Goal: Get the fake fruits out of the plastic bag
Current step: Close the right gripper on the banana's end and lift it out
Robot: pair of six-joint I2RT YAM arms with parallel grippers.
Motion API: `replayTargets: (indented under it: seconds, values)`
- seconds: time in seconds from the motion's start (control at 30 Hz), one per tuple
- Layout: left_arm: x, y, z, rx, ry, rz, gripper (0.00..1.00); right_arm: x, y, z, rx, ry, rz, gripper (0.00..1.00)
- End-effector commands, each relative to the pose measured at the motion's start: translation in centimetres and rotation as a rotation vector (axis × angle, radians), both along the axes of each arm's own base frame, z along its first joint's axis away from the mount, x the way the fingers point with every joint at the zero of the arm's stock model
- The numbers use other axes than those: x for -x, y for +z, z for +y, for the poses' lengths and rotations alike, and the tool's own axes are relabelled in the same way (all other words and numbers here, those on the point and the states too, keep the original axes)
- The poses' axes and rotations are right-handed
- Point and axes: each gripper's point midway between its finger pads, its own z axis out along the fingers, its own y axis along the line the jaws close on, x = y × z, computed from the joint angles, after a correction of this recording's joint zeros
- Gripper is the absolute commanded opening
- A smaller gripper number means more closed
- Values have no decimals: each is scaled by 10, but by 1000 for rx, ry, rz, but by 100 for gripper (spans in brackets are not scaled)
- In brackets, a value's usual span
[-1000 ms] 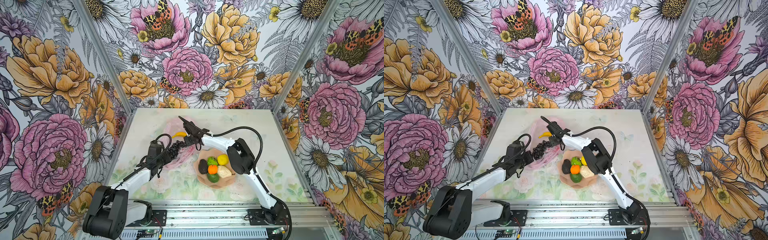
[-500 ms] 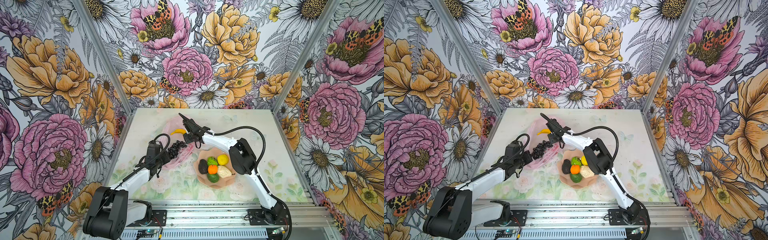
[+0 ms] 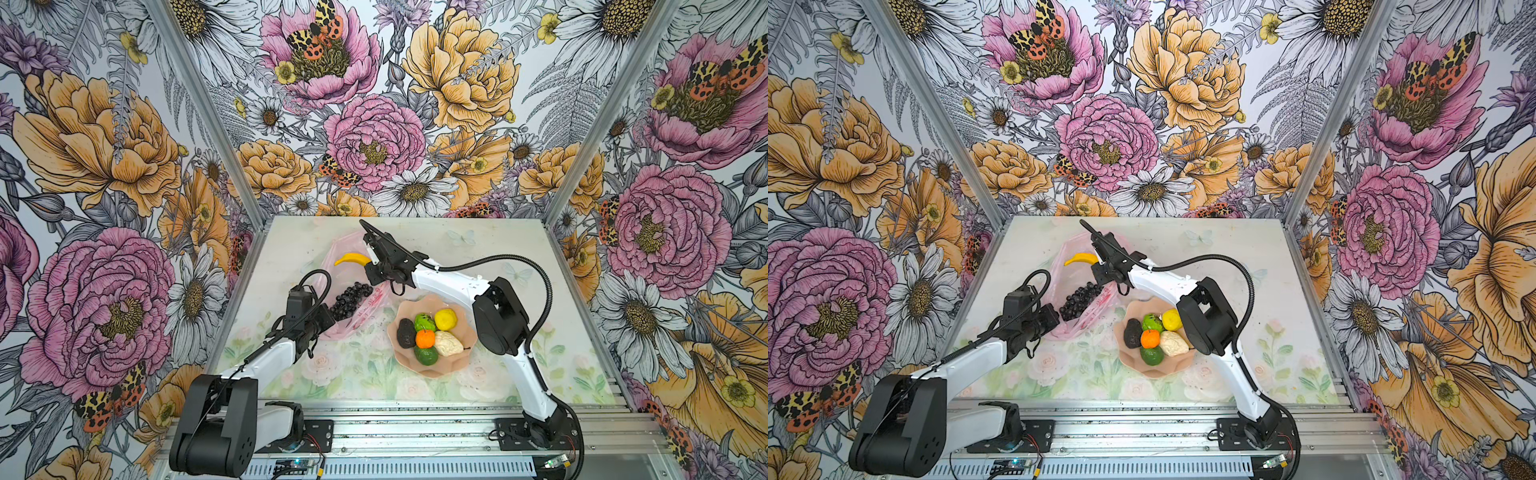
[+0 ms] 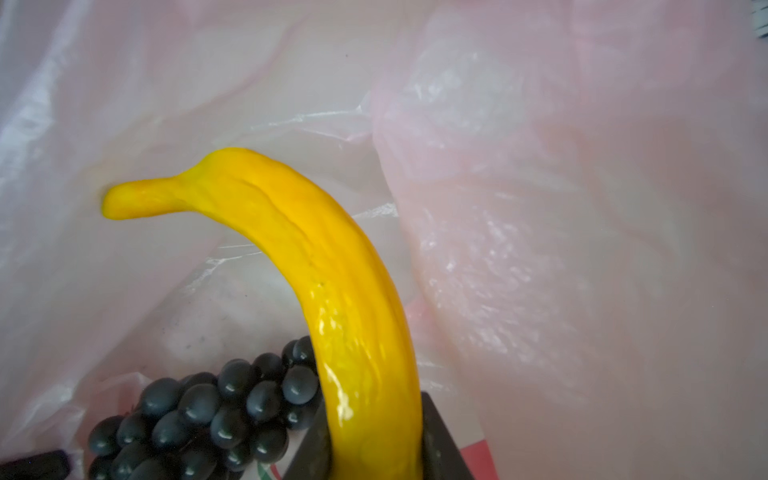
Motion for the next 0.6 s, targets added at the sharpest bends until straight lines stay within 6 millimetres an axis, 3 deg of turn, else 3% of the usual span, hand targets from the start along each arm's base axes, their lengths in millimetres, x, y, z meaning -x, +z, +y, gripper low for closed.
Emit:
replayTargets:
  seconds: [0.0,0.1,0.57]
  values:
    - [-5,6,-1,25,0,-30,0,9,35,17,-98,67,-44,19]
    - [-5,7,-1,26,-2,-31,0,13,41,20,-137,76,-45,18]
    - [-5,3,-2,34,-8,-18,0,7,88,-2,-328,-10,-147,18]
